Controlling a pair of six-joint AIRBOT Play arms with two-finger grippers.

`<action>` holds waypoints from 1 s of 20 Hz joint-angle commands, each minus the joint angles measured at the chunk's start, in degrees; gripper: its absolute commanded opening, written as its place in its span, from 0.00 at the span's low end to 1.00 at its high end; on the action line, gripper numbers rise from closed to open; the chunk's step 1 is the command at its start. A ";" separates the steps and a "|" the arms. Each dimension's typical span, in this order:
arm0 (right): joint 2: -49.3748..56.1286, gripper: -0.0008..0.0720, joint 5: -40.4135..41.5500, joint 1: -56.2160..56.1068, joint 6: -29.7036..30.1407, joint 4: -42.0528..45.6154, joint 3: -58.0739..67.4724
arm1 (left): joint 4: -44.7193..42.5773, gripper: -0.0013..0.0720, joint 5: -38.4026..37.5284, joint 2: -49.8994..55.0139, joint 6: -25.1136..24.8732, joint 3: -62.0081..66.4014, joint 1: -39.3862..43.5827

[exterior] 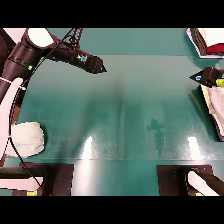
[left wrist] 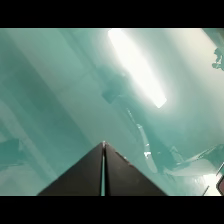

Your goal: Fold the shirts.

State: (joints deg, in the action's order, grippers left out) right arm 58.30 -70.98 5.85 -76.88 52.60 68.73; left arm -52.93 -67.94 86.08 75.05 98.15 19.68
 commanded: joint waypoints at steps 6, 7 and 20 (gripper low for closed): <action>-0.04 0.03 -0.52 -0.13 0.00 -0.07 -0.02 | 0.00 0.05 0.02 -0.02 -0.04 0.00 0.04; -0.04 0.03 -1.05 -0.13 0.00 -0.07 -0.02 | 0.00 0.05 0.02 -0.02 -0.02 0.00 0.02; -0.04 0.03 -4.24 -0.09 0.02 -0.04 -0.02 | -17.79 0.05 -11.26 -7.15 5.81 4.15 -6.21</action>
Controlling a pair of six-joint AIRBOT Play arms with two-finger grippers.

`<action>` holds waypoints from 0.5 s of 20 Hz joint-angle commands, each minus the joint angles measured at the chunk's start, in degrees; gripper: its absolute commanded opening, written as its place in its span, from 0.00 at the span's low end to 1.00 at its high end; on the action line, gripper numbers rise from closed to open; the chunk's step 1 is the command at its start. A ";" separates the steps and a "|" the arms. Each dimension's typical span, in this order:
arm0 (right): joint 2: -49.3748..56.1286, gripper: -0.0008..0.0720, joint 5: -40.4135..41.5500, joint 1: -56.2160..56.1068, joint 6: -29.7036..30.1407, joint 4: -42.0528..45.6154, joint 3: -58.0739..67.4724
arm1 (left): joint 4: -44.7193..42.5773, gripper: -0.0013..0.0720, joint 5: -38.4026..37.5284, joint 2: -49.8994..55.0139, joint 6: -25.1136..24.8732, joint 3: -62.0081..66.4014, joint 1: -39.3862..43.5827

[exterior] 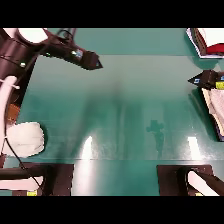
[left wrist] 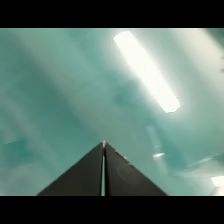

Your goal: Fold the shirts.

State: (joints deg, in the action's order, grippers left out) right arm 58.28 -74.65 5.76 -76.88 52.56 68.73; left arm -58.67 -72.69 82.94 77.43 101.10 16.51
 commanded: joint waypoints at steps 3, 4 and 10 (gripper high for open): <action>-0.02 0.03 -0.50 0.00 0.02 0.00 -0.02 | -33.09 0.05 -14.99 -12.15 7.69 -5.46 -8.44; -0.02 0.03 -0.48 0.00 0.02 0.00 -0.04 | -37.40 0.05 -16.92 -14.53 8.35 -9.51 -10.62; -0.02 0.03 -0.17 0.00 0.02 0.00 -0.04 | -41.44 0.99 -16.85 -22.75 12.85 -37.31 -24.26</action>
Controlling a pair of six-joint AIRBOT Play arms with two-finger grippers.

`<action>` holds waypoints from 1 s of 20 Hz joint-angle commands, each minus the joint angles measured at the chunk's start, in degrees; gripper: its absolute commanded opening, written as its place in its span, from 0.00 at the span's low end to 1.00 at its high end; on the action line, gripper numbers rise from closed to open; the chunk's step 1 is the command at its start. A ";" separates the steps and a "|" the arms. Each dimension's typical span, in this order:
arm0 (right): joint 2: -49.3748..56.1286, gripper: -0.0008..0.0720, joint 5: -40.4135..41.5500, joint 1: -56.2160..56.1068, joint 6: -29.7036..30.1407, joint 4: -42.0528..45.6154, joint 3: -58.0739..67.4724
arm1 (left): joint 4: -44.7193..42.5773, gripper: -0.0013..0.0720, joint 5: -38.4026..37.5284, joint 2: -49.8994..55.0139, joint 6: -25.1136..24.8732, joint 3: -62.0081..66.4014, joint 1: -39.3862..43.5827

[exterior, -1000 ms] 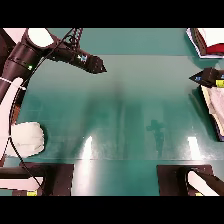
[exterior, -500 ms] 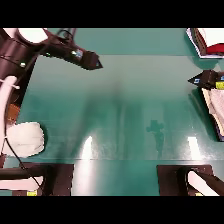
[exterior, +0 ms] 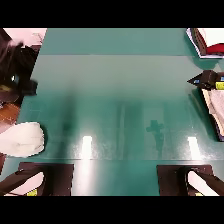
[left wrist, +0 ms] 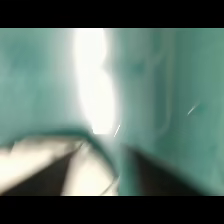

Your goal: Fold the shirts.

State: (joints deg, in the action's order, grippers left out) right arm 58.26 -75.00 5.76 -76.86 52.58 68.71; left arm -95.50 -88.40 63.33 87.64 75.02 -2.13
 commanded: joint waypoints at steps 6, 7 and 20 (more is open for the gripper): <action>0.00 0.03 1.27 -0.02 0.00 -0.02 -0.02 | -4.50 0.99 8.81 -3.15 2.64 -30.08 -9.09; 0.00 0.03 1.31 -0.04 0.00 -0.04 -0.02 | -4.52 0.99 10.49 -3.15 2.73 -31.78 -9.09; 0.00 0.03 6.64 0.07 -0.02 -0.11 7.65 | 25.90 0.05 9.97 -4.42 -11.02 6.84 2.25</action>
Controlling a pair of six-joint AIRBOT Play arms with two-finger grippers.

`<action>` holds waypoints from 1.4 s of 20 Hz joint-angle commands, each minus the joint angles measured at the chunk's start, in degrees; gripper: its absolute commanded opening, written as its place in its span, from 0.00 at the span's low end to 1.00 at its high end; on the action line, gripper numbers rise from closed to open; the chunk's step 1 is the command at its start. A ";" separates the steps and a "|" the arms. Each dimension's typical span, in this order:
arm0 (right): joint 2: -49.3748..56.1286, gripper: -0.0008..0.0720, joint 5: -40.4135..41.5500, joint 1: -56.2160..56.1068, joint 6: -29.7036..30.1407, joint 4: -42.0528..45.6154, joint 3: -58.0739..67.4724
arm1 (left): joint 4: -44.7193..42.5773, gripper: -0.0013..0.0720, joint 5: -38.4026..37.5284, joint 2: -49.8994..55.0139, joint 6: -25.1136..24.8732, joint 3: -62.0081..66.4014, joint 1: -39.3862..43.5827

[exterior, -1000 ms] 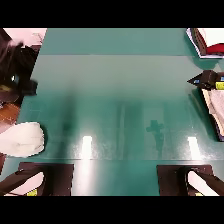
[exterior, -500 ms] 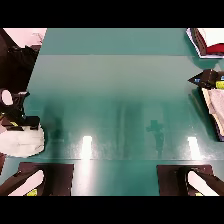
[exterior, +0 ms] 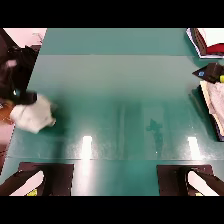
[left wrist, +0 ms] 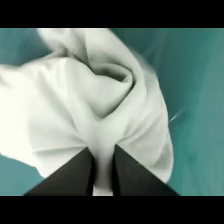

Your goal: Fold the shirts.

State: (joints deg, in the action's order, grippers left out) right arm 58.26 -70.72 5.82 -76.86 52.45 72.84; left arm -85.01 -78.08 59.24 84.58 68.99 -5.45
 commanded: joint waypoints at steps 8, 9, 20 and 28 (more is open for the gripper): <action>0.00 0.03 6.78 0.00 -0.02 0.02 9.97 | 34.23 0.05 4.07 4.83 -25.77 22.86 30.42; 0.00 0.03 6.71 0.00 -0.02 0.02 9.92 | 34.23 0.05 3.61 7.34 -26.60 22.84 31.06; 0.02 0.03 5.84 0.00 -0.02 0.09 9.90 | 29.53 0.89 9.64 27.54 -9.51 22.97 19.28; 0.04 0.03 5.79 0.00 -0.02 0.09 9.90 | 33.75 0.89 4.61 17.55 -9.53 -11.23 20.33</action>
State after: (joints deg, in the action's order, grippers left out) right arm 58.26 -64.95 5.85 -76.86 52.56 82.67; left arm -53.87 -77.21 81.12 74.32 71.75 12.73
